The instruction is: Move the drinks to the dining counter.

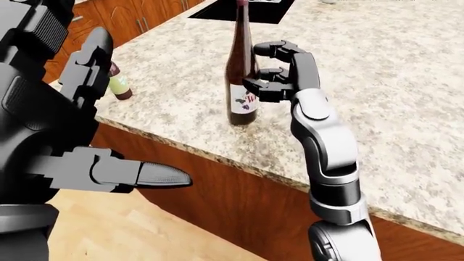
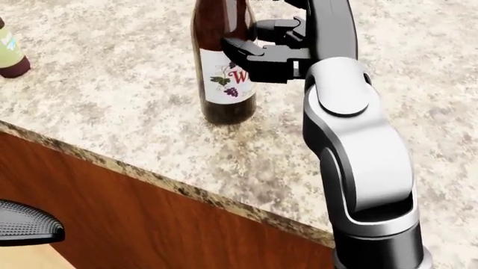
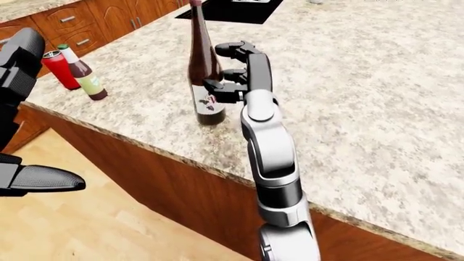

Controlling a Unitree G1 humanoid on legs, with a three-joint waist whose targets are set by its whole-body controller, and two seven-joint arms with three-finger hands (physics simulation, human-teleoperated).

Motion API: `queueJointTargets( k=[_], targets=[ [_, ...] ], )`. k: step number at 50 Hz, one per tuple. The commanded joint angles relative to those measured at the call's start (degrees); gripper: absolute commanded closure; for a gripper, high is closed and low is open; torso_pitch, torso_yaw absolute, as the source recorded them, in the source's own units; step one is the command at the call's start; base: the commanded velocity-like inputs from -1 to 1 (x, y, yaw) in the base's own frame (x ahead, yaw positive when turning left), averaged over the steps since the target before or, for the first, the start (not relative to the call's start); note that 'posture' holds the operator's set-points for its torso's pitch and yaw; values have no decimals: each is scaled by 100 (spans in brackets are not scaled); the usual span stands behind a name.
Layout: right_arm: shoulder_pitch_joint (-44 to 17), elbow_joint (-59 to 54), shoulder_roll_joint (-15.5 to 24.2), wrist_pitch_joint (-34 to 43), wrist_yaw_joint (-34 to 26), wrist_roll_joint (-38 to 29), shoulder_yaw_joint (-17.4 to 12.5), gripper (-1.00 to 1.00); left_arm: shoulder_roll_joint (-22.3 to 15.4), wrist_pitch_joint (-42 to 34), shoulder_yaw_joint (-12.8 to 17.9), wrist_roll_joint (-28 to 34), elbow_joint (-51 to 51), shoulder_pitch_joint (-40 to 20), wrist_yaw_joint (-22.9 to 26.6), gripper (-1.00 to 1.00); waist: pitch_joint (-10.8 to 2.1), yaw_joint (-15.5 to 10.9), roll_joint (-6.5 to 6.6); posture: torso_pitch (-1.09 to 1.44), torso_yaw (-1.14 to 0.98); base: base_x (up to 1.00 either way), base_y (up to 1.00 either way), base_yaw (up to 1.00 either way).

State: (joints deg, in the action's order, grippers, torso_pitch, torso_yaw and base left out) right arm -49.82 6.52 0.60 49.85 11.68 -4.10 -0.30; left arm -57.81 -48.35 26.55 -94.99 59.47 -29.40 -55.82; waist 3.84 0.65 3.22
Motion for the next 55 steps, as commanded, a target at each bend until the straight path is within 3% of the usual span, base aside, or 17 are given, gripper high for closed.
queueJointTargets(
  k=[1,15,18,24,31,38,43,46,51,55],
  targets=[
    [-195,215,27,-196,30,-28,-24,-11,-71,113,121,104,-52,-95,-17,-100,-136,4,22,0,0,0,0,0],
    [-279,603,59,101,-31,0,-17,-15,-134,140,173,20,-53,-98,-49,-100,-137,5,14,0,0,0,0,0],
    [-285,669,63,151,-44,3,-18,-42,-160,167,167,-11,-46,-104,-74,-100,-133,4,8,0,0,0,0,0],
    [-257,763,106,205,-95,22,-46,-69,-202,193,178,-45,-47,-102,-93,-100,-131,4,2,0,0,0,0,0],
    [-226,1196,211,511,-176,74,-103,-72,-268,232,164,-91,-68,-137,-122,-100,-121,-4,-9,0,0,0,0,0],
    [45,2394,442,1298,-302,182,-206,-76,-276,257,137,-95,-55,-144,-146,-100,-103,-22,-44,0,0,0,0,0],
    [163,3408,671,2078,-500,336,-436,-79,-322,283,133,-177,-38,-184,-209,-100,-90,-31,-74,0,0,0,0,0],
    [155,4045,837,2655,-645,490,-675,-95,-424,375,186,-296,-52,-203,-261,-100,-76,-37,-95,0,0,0,0,0],
    [394,5048,1504,3389,-966,608,-1243,-100,-430,440,333,-321,-4,-38,-231,-100,-47,-56,-134,0,0,0,0,0],
    [634,5342,1790,3526,-1344,821,-2017,-100,-497,544,603,-440,52,189,-214,-100,-31,-58,-165,0,0,0,0,0]
  ],
)
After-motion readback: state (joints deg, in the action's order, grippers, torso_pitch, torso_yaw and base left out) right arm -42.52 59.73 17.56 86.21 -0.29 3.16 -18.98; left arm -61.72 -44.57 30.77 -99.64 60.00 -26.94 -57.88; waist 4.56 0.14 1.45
